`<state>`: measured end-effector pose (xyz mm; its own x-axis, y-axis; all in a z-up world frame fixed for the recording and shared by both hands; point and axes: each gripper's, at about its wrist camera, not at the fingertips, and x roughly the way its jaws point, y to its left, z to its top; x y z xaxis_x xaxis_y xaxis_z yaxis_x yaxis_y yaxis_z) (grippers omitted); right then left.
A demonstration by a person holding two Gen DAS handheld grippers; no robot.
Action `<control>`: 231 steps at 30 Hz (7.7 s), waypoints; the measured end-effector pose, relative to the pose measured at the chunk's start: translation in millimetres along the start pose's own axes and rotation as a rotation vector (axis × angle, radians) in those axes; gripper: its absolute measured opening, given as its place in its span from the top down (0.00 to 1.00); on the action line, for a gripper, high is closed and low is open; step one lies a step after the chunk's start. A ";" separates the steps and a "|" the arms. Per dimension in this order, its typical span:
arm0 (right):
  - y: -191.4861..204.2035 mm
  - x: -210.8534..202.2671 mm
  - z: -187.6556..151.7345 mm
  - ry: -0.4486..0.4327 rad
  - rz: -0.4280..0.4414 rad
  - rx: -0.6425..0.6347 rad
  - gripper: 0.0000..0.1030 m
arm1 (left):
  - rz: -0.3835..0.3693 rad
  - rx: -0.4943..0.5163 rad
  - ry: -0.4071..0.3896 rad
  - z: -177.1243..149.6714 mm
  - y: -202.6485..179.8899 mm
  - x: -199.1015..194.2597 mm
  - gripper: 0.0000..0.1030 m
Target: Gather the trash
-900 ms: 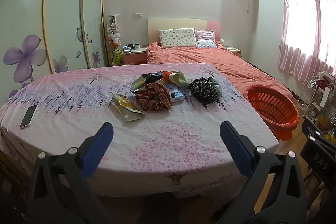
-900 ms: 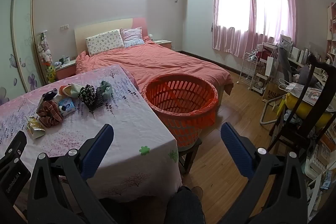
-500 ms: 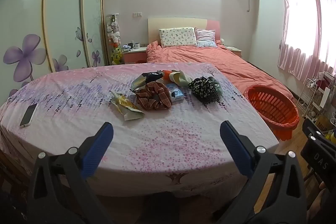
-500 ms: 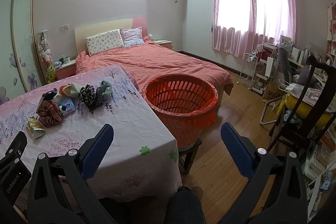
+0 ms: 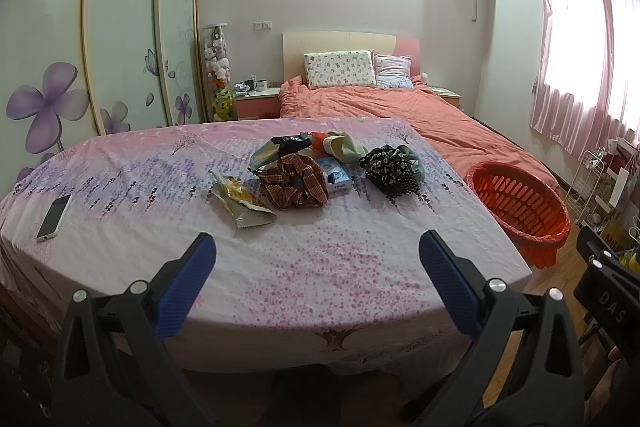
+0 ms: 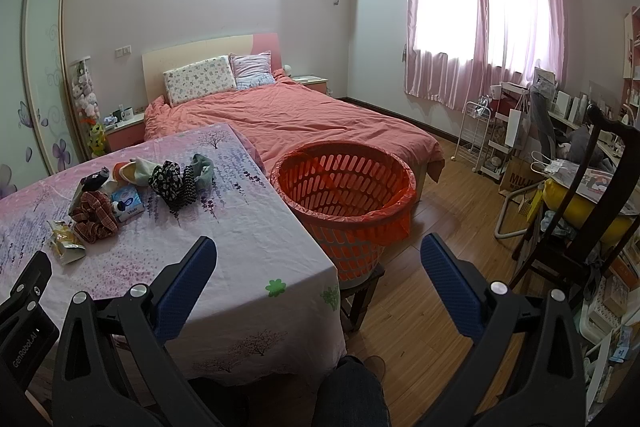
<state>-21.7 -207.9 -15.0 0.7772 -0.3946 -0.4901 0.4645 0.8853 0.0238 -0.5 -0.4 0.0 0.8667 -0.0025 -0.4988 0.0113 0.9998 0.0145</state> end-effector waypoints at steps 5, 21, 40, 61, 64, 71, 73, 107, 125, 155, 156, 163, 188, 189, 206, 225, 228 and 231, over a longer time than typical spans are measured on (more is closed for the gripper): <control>0.0 0.2 0.1 0.000 0.000 -0.001 0.02 | -0.001 -0.001 0.002 0.0 0.0 -0.2 0.04; 0.4 0.7 0.0 0.001 -0.001 -0.003 0.02 | -0.001 -0.003 0.005 0.2 0.3 0.2 0.04; 1.2 1.6 -0.8 0.002 -0.002 -0.004 0.02 | -0.001 -0.003 0.007 -2.3 1.9 2.2 0.04; 0.7 2.2 -1.9 0.004 -0.003 -0.005 0.02 | -0.002 -0.004 0.011 -2.0 2.1 2.6 0.04; 0.5 2.4 -1.7 0.005 -0.003 -0.005 0.02 | -0.002 -0.005 0.012 -2.8 2.3 3.5 0.04; -2.1 5.7 -1.5 0.006 -0.009 0.002 0.02 | 0.004 -0.006 0.019 -5.8 -1.7 9.3 0.04; -3.0 7.9 -2.1 0.002 -0.013 0.002 0.02 | 0.010 -0.015 0.028 -9.0 -1.9 20.6 0.04; 119.7 178.7 55.4 0.219 0.461 -0.081 0.45 | 0.110 -0.238 0.317 28.7 134.1 228.4 0.28; 153.2 207.6 46.6 0.312 0.488 -0.140 0.88 | 0.010 -0.250 0.348 23.0 128.6 256.8 0.69; 62.9 134.7 115.1 -0.002 0.488 -0.024 0.97 | -0.145 -0.140 0.094 124.2 91.7 163.5 0.89; 58.6 133.9 114.6 -0.007 0.480 -0.020 0.97 | -0.174 -0.127 0.092 128.7 78.3 161.9 0.89; 12.5 140.9 115.8 -0.038 0.398 0.036 0.97 | -0.328 -0.044 0.098 142.3 -1.5 161.0 0.89; -114.5 242.1 99.2 0.068 0.266 0.264 0.87 | -0.620 0.205 0.282 109.4 -275.9 259.1 0.63; -114.9 245.5 97.3 0.079 0.264 0.268 0.78 | -0.605 0.207 0.292 105.5 -276.3 264.2 0.57; -85.4 228.5 90.5 0.109 0.226 0.164 0.58 | -0.400 0.208 0.290 77.6 -187.0 273.2 0.39; 79.7 192.5 57.5 0.226 0.481 -0.109 0.56 | 0.018 -0.020 0.193 59.3 57.1 228.5 0.19; 106.6 197.4 49.8 0.270 0.494 -0.139 0.56 | 0.030 -0.052 0.198 55.0 75.6 229.1 0.14; 123.7 205.2 40.0 0.334 0.494 -0.164 0.56 | 0.027 -0.064 0.196 53.4 87.8 229.5 0.11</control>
<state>212.2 -189.2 -77.8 0.6968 0.1463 -0.7021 -0.0079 0.9805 0.1965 226.0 85.9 -66.9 0.7523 0.0213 -0.6585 -0.0473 0.9986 -0.0218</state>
